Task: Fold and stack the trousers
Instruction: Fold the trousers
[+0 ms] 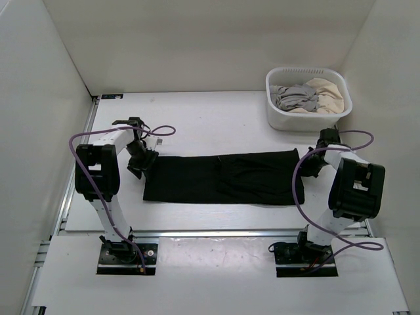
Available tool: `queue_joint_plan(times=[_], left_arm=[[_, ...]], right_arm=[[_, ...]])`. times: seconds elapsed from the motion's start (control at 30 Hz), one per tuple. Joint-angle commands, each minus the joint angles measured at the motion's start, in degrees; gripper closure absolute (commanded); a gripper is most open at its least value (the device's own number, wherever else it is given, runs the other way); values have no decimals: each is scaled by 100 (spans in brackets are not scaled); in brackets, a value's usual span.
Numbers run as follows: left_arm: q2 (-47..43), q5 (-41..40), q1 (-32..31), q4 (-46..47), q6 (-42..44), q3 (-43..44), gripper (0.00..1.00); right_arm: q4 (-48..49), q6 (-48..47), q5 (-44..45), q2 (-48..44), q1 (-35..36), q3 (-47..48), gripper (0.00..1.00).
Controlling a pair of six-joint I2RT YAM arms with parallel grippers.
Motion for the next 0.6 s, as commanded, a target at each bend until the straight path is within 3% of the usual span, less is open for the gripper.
queue_joint_plan(times=[0.0, 0.2, 0.4, 0.5, 0.57], left_arm=[[-18, 285, -25, 146, 55, 142, 41], [385, 758, -393, 313, 55, 142, 41], [816, 1444, -841, 375, 108, 484, 41], [1044, 1708, -1114, 322, 169, 826, 40], [1194, 1918, -1237, 217, 169, 985, 40]], right_arm=[[-900, -200, 564, -431, -34, 633, 100], [-2508, -516, 1567, -1108, 238, 1698, 100], [-3703, 36, 3042, -1136, 2117, 2979, 100], [-4317, 634, 3386, -322, 3616, 3718, 100], [-4644, 950, 3502, 198, 4182, 4710, 100]])
